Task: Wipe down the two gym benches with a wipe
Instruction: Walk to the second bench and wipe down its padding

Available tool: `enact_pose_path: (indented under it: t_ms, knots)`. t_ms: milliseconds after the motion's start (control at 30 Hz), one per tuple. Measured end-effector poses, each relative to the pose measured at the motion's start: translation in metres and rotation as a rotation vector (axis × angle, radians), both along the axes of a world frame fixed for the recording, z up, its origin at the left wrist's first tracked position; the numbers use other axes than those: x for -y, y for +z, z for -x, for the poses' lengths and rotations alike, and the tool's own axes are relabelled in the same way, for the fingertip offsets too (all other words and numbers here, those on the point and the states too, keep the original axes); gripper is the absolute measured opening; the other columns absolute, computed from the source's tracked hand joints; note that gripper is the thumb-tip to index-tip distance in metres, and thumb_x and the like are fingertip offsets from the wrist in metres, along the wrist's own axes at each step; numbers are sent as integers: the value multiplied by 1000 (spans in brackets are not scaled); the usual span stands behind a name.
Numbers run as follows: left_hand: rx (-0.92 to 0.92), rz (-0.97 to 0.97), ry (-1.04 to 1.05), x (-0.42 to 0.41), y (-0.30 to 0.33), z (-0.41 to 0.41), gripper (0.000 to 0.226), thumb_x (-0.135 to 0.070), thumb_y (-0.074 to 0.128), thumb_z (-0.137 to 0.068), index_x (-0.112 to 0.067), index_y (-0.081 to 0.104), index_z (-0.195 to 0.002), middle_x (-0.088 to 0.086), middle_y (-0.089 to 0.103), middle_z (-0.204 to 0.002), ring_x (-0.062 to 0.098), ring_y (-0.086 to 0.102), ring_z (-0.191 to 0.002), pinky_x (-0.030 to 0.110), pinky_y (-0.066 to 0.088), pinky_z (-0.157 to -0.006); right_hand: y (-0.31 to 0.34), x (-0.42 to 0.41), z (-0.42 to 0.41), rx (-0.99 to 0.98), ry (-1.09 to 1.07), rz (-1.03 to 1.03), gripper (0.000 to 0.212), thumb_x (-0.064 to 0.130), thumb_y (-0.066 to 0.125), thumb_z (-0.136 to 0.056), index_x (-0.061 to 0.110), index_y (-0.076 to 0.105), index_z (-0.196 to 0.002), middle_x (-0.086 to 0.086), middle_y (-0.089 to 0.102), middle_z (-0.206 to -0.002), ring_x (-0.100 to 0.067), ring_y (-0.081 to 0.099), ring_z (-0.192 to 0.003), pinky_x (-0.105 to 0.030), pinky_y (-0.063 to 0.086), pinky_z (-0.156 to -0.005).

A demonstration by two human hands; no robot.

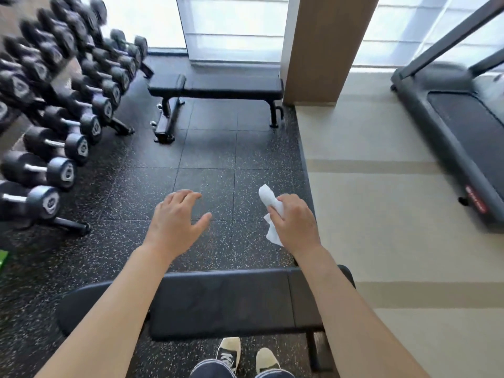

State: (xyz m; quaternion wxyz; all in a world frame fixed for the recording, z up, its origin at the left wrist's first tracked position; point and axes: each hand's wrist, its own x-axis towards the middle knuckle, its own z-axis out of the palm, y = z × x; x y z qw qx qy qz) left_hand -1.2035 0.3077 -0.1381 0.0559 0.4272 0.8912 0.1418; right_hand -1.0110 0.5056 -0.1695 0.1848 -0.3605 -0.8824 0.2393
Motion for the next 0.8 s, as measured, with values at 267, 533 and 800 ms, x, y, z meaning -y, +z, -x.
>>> enact_pose_path:
  t_ms: [267, 533, 800]
  knots:
    - [-54, -80, 110, 24, 53, -4, 56, -46, 65, -99, -14, 58, -145, 6, 56, -148, 27, 48, -140, 51, 39, -115, 53, -5, 15, -53, 61, -27, 21, 32, 63, -100, 12, 66, -106, -4, 64, -98, -25, 58, -87, -42, 50, -77]
    - [-91, -106, 266, 64, 70, -23, 53, -44, 64, -99, -13, 59, -142, 7, 57, -146, 28, 49, -138, 54, 43, -112, 79, 2, 29, -107, 183, -44, 21, 30, 65, -99, 11, 68, -107, -5, 65, -98, -23, 59, -85, -40, 51, -75]
    - [-126, -112, 461, 118, 84, -53, 51, -43, 66, -98, -15, 61, -140, 4, 58, -143, 27, 50, -135, 52, 45, -108, 98, 35, 42, -132, 351, -20, 22, 32, 63, -100, 11, 66, -107, -4, 64, -99, -24, 60, -86, -46, 53, -80]
